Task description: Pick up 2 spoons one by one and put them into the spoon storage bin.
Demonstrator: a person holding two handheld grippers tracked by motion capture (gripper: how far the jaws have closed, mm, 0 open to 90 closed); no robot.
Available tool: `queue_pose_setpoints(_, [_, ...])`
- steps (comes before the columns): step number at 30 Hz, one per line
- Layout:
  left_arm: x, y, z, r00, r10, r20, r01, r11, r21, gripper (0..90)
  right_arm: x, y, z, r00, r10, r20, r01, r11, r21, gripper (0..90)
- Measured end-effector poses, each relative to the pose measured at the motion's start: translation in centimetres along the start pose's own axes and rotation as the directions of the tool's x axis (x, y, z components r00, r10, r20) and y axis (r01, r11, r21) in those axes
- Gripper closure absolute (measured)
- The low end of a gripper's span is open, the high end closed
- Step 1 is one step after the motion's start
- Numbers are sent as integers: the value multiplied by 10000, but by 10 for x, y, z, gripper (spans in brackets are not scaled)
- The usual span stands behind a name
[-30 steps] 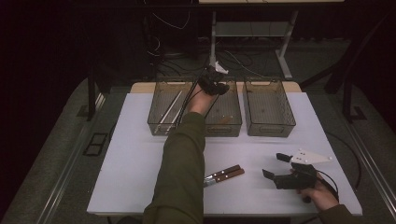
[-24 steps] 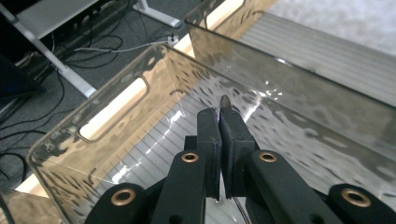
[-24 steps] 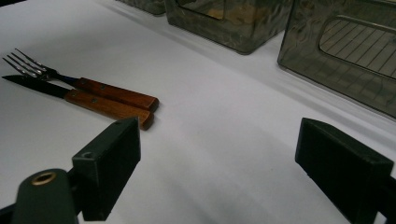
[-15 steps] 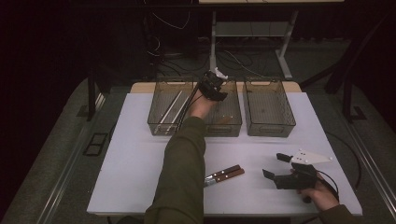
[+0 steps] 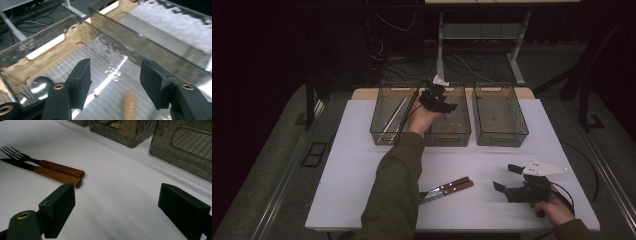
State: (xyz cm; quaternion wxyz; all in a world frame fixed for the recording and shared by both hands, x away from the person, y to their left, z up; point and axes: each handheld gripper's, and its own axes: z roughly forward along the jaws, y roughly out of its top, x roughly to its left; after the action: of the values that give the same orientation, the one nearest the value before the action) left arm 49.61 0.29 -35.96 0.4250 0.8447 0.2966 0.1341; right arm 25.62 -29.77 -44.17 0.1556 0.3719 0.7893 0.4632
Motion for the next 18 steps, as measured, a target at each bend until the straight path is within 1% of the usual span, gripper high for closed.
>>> queue_pose_setpoints(1, [-3,0,-4,9999,62,118,-62,10000,-41,379,0,0,0,10000,-3,-20,3,10000,-6,144])
queue_pose_setpoints(3, [-10,-1,-11,9995,-44,328,55,9995,-318,364,1,0,2,10000,-36,-14,36,10000,-9,144])
queue_pose_setpoints(6, [-19,-5,-24,9980,-47,633,77,9988,-480,344,2,0,3,9999,-113,-103,113,9999,68,144])
queue_pose_setpoints(7, [-23,-7,-28,9975,2,709,33,9987,-500,336,2,0,3,9999,-129,-108,130,9999,64,144])
queue_pose_setpoints(8, [-27,-9,-34,9971,224,725,-193,9989,-435,333,1,0,3,9999,-98,-132,98,9999,60,144])
queue_pose_setpoints(9, [-31,-11,-38,9966,320,762,-284,9985,-472,333,1,0,3,9999,-87,-130,88,9999,74,144])
queue_pose_setpoints(11, [-38,-17,-45,9962,344,806,-307,9984,-470,331,1,0,4,9999,-49,-114,51,9999,137,144])
queue_pose_setpoints(12, [-40,-19,-49,9953,486,838,-457,9983,-358,331,1,0,5,9999,-51,-119,53,9999,119,144])
queue_pose_setpoints(14, [-46,-26,-54,9943,392,989,-352,9985,-418,331,1,0,5,9999,-88,-114,90,9999,136,144])
queue_pose_setpoints(17, [-53,-37,-62,9923,500,1136,-453,9980,-435,331,1,0,6,9999,-82,-110,84,9998,194,144])
queue_pose_setpoints(18, [-56,-41,-65,9920,437,1181,-384,9982,-467,331,1,0,6,9999,-82,-94,84,9998,206,144])
